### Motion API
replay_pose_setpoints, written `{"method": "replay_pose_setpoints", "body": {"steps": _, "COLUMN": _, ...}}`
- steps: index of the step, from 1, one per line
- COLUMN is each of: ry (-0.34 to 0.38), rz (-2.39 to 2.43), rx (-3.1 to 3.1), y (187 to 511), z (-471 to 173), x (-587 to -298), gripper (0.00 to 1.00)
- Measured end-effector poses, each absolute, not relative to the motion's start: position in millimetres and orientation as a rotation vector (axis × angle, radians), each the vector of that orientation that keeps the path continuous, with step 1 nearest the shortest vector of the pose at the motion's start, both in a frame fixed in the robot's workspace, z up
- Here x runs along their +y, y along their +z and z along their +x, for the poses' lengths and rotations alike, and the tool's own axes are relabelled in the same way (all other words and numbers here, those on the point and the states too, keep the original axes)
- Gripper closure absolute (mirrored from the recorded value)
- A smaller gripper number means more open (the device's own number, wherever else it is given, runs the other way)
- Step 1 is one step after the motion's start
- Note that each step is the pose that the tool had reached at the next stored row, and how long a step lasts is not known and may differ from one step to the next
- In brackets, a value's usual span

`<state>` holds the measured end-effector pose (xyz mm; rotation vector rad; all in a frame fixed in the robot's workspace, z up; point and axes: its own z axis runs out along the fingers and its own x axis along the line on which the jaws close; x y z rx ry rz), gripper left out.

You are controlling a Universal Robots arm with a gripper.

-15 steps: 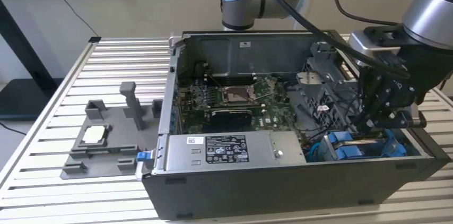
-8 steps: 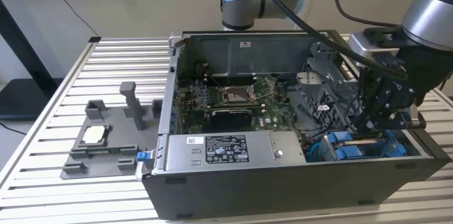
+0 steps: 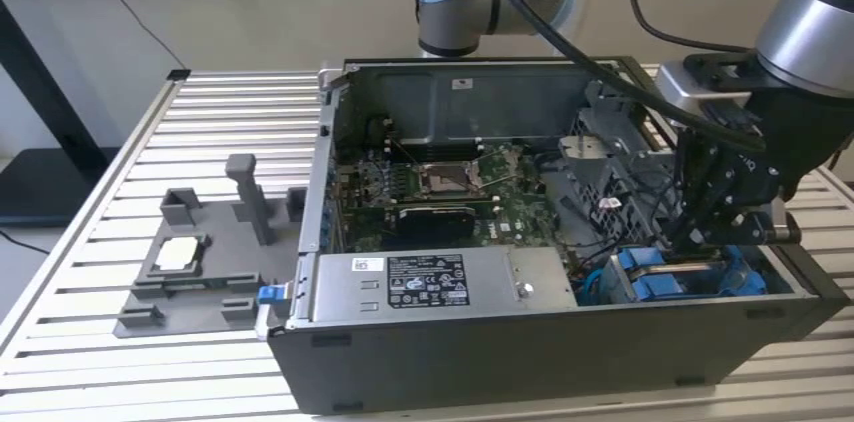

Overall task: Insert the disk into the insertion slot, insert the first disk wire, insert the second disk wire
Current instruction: 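Insert the second disk wire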

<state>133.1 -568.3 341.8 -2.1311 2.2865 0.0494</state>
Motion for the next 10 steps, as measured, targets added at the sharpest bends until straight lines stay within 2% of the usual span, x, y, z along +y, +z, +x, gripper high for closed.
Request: {"method": "replay_pose_setpoints", "body": {"steps": 10, "ry": 0.050, "rz": -2.131, "rx": 2.287, "y": 342.9, "z": 132.7, "x": -568.0, "gripper": 0.84}}
